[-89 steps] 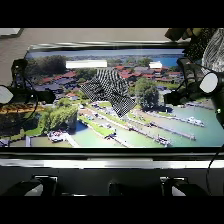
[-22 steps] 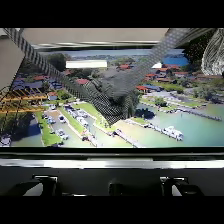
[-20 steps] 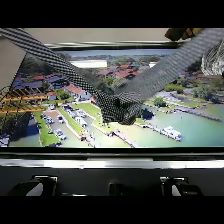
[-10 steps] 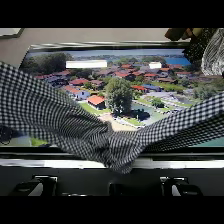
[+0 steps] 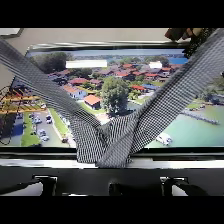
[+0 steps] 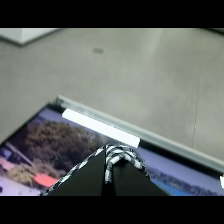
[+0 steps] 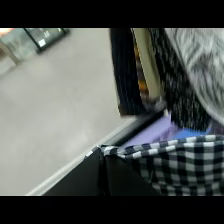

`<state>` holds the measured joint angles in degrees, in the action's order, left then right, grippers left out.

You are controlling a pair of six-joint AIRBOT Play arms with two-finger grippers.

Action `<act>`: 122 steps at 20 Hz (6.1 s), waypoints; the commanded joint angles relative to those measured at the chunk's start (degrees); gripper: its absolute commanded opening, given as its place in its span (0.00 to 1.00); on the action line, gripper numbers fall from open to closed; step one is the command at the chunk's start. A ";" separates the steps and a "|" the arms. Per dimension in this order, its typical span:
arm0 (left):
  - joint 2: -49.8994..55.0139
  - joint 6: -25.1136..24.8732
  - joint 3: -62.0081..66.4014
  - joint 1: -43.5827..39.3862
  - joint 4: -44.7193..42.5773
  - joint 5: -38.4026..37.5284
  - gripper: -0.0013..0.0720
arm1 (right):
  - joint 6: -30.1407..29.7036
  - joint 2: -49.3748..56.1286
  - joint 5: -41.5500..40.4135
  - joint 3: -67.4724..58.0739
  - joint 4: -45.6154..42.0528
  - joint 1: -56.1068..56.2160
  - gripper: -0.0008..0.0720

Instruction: Fold the clothes and pants, and hang the long-sleeved shirts on hangers.

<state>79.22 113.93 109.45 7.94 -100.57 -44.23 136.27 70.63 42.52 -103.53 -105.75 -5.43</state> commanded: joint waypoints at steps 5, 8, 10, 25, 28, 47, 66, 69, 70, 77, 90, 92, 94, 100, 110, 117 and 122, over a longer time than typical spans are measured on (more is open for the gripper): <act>21.99 -6.32 -0.04 0.90 20.00 -13.77 0.05 | -4.96 20.33 12.66 -0.07 11.23 -0.02 0.15; 26.36 -9.51 -0.09 0.92 28.33 -23.26 0.09 | -16.41 22.36 22.05 -0.02 15.37 -0.02 0.46; 26.80 -10.05 -0.07 1.38 32.04 -26.38 0.71 | -23.76 21.24 26.93 -0.02 16.15 -0.02 0.66; -25.55 -32.85 -77.66 12.00 57.66 -19.45 1.00 | -45.59 -29.49 21.46 81.05 65.35 0.04 0.78; -32.26 -34.69 -89.39 10.95 62.84 -19.41 1.00 | -49.13 -34.01 20.00 88.70 67.47 0.04 0.78; -33.51 -33.40 -93.70 -3.10 67.45 -14.05 1.00 | -63.65 -34.03 20.79 96.06 80.41 0.04 0.78; -26.29 -37.35 -93.70 -8.85 67.69 -12.61 1.00 | -45.57 -34.03 -12.02 95.62 81.66 33.55 0.05; -22.80 -40.50 -93.70 -12.92 71.28 -11.37 1.00 | -44.74 -34.03 -9.84 95.62 81.66 33.55 0.05; -22.12 -42.07 -93.70 -14.01 74.10 -10.49 1.00 | -44.35 -34.03 -9.57 95.62 81.68 33.55 0.05; -20.37 -44.09 -90.71 -16.39 82.44 -3.56 0.04 | -42.01 -34.10 -7.80 91.73 83.49 33.42 0.05; -24.20 -43.89 -22.16 -7.54 78.64 -5.38 0.04 | -45.66 -34.05 4.22 23.50 61.99 7.82 0.05; -27.82 -43.39 -18.71 -7.54 75.67 -5.22 0.04 | -45.66 -34.10 8.81 14.69 60.41 7.82 0.05; -32.61 -38.71 -17.88 -6.86 71.17 -5.27 0.04 | -45.35 -34.34 14.03 6.86 59.58 7.82 0.05; -37.90 -29.46 -18.01 -6.80 60.15 -11.19 0.04 | -39.39 -33.05 26.32 0.81 46.84 7.82 0.05; -13.09 -30.16 -17.92 -23.98 64.06 11.39 0.04 | -44.63 -17.97 34.01 2.29 30.82 7.82 0.06; 10.56 -29.86 -17.94 -25.18 64.13 11.80 0.04 | -40.74 -14.97 29.33 24.83 26.36 7.85 0.12; 15.78 -29.88 -17.97 -17.53 64.08 0.96 0.27 | -41.62 -13.84 11.37 52.63 56.11 11.80 0.42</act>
<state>91.68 84.03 91.44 -13.30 -36.51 -37.50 95.35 55.94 64.07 -64.60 -65.19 3.60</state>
